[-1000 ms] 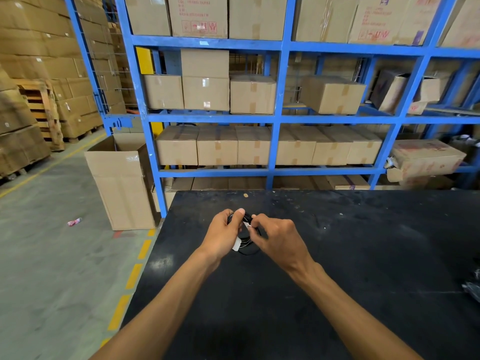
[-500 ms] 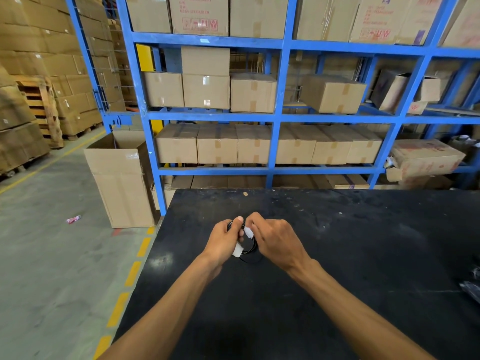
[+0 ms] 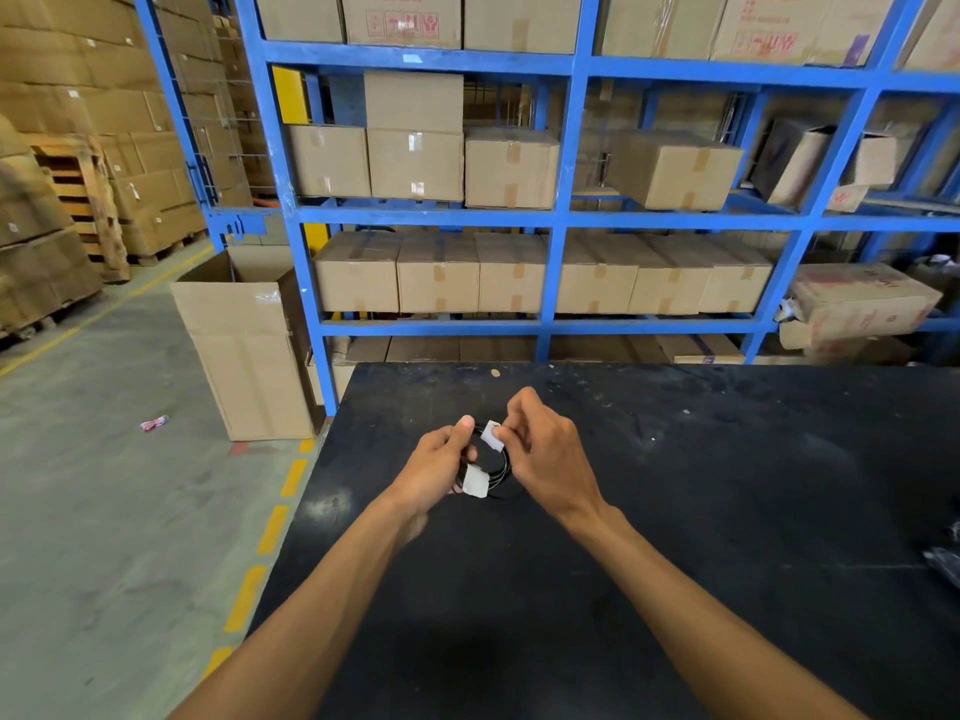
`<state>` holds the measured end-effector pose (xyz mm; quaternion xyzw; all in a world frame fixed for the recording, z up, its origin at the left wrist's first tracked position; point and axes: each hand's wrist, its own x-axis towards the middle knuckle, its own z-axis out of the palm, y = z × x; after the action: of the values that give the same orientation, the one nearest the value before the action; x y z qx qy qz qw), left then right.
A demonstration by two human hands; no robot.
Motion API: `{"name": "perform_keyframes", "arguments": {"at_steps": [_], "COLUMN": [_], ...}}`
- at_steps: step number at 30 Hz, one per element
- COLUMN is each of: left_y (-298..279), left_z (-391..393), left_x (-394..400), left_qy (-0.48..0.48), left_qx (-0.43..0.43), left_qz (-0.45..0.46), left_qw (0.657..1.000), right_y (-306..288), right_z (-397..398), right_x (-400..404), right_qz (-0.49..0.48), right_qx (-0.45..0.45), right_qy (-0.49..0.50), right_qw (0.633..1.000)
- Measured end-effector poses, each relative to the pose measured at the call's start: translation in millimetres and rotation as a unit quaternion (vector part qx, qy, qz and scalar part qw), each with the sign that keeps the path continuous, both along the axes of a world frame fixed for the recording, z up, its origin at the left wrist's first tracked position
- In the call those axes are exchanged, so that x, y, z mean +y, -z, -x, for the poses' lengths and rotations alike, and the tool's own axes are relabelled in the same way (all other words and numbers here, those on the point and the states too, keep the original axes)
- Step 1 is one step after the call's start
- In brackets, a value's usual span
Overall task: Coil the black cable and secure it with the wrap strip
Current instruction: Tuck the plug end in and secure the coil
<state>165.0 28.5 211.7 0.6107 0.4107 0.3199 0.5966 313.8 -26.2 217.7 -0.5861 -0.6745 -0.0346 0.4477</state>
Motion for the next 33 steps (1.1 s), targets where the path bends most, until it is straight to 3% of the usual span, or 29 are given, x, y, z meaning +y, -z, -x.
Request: {"name": "perform_keyframes", "arguments": {"at_steps": [4,7,11,17,28,33], "left_y": [11,24,52,98,188,226], "left_z": [10,17,18,18,25,20], "left_x": [3,7,8,8,16,22], "left_qy": [-0.021,-0.06,-0.088,-0.051,0.003,0.06], "left_qx": [-0.045,-0.072,-0.108,-0.005,0.127,0.245], "left_qz": [0.076,0.136,0.222,0.264,0.325,0.257], "left_qw": [0.996,0.986,0.965,0.963,0.937,0.933], "right_y": [15,31,57,102,225,266], "right_z": [-2,-5,5,14,10,18], "right_x": [3,1,0,5,27,39], "right_qz": [0.087,0.164,0.289,0.349,0.486,0.523], "right_qx": [0.24,0.307,0.392,0.389,0.437,0.417], "right_qy": [0.004,0.012,-0.054,-0.035,0.075,0.088], "right_qw": [0.967,0.937,0.872,0.852,0.753,0.738]}}
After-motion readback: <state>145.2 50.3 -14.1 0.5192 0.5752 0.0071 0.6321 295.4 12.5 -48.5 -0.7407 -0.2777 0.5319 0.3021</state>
